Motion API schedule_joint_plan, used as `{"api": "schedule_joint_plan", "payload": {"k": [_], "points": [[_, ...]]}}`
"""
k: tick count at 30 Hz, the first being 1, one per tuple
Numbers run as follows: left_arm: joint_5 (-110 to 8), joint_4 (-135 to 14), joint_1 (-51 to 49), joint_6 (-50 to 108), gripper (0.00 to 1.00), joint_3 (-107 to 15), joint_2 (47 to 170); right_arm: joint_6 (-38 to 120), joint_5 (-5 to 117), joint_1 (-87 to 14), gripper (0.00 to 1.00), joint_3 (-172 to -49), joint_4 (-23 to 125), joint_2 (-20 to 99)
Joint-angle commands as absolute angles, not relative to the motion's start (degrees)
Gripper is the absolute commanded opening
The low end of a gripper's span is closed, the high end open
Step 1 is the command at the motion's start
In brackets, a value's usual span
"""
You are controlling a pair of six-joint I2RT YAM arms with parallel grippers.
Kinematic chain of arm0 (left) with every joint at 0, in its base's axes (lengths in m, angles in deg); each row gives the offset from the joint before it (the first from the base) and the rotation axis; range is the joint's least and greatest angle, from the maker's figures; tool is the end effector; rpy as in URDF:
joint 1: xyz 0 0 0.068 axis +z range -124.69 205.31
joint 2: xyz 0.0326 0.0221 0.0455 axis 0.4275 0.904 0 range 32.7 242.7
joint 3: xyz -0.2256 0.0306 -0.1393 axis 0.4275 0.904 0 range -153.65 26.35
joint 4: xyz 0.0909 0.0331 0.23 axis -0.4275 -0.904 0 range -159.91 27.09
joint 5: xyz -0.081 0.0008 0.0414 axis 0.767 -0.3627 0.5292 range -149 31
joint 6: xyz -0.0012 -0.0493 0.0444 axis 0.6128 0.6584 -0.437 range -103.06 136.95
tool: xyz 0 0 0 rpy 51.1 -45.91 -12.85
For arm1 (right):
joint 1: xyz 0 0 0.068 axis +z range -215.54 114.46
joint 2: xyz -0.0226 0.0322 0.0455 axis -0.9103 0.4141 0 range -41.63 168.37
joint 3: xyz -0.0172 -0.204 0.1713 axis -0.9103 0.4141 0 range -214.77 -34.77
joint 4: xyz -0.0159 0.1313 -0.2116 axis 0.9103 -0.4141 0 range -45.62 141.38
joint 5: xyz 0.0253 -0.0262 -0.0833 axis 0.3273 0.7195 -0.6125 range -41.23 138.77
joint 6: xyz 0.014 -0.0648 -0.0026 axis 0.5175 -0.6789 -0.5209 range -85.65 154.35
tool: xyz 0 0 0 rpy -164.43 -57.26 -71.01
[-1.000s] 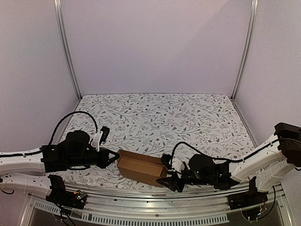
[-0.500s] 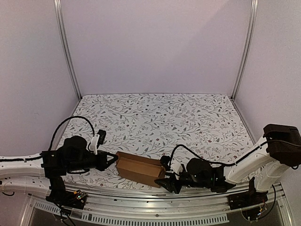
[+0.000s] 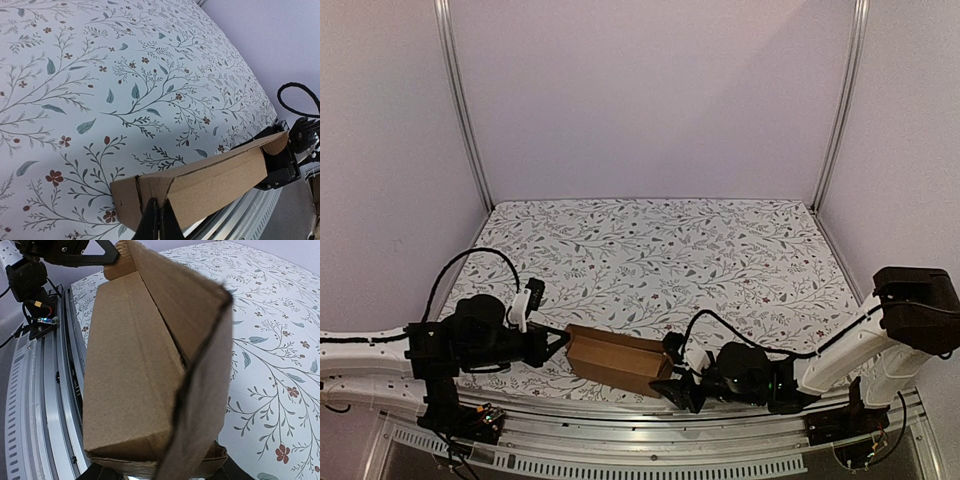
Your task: Fold the paper box
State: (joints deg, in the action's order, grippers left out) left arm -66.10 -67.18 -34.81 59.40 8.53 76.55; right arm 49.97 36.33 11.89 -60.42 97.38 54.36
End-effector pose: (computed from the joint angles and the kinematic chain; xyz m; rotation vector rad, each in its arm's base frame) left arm 0.0944 -0.1512 0.1805 0.2652 2.2253 -0.9159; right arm 0.0754 0.2862 0.1199 -0.9416 1.8575 0.8169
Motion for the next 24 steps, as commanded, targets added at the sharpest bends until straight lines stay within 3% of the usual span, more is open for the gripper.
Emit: {"api": "schedule_joint_plan", "payload": {"k": [1, 16, 20, 24], "points": [[-64.64, -74.22, -38.03, 61.78, 0.00, 10.85, 76.53, 53.73, 25.06, 10.99, 0.08, -59.83, 98.47, 55.23], [-74.53, -75.44, -47.85, 65.32, 0.00, 8.94, 82.25, 57.61, 19.33, 12.49, 0.09, -61.39, 93.49, 55.66], [-78.19, -77.57, -50.77, 66.38, 0.00, 7.89, 84.25, 59.40, 18.55, 12.57, 0.14, -61.53, 92.60, 55.75], [-81.47, -78.98, -53.00, 67.91, 0.00, 7.25, 85.99, 60.85, 18.66, 12.65, 0.26, -61.40, 92.25, 55.76]]}}
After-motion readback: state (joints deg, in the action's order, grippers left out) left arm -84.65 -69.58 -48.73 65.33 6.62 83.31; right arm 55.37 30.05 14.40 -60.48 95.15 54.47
